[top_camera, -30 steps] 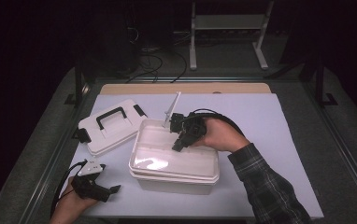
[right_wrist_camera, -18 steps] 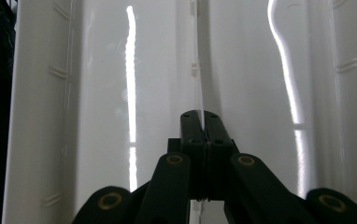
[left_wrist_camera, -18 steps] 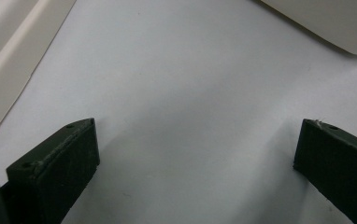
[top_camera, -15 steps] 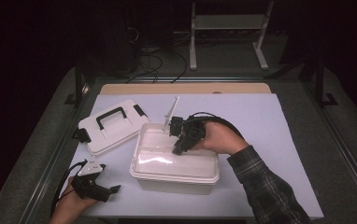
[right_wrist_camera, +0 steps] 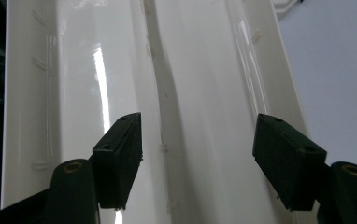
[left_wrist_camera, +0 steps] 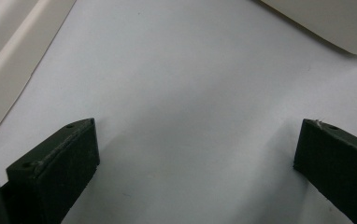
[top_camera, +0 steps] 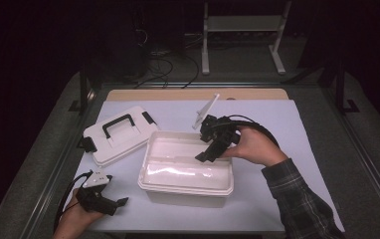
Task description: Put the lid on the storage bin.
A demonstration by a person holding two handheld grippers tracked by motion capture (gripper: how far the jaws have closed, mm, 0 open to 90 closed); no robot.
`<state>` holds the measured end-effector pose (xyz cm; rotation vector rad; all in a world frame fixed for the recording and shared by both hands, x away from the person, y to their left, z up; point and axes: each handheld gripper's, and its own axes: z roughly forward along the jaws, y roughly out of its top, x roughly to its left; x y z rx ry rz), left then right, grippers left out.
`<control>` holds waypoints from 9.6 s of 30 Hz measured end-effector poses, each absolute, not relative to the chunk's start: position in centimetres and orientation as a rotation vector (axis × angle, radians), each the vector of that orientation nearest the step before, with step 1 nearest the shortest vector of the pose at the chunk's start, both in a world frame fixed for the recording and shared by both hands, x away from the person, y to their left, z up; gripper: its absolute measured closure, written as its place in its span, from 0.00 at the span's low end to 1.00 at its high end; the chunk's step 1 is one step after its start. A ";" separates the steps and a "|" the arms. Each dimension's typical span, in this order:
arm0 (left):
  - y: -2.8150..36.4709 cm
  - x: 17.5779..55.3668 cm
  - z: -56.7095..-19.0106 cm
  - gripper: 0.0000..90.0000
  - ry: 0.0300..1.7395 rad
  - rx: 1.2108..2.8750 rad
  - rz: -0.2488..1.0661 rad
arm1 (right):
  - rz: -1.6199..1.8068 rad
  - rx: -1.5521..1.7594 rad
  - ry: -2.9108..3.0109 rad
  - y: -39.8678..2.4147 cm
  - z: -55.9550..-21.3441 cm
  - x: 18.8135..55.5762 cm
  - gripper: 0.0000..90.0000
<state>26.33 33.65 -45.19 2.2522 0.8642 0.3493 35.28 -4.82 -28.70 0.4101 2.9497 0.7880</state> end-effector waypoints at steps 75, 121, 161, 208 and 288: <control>34.1 32.3 -38.7 0.00 0.926 2.406 0.268 | 0.861 1.152 2.503 -19.2 -45.2 32.8 0.00; 33.6 47.2 -33.7 0.14 0.907 2.549 0.229 | 0.981 1.133 2.424 -19.9 -46.0 31.9 0.00; 34.3 51.1 -36.4 0.93 0.953 2.609 0.072 | 0.984 1.133 2.424 -19.9 -46.0 31.9 0.00; 28.9 43.2 -21.4 0.93 0.537 2.528 0.064 | 0.984 1.136 2.423 -19.9 -46.0 31.9 0.00; 17.5 37.1 -24.9 0.33 0.139 2.554 -0.018 | 0.989 1.140 2.422 -19.8 -46.0 31.9 0.00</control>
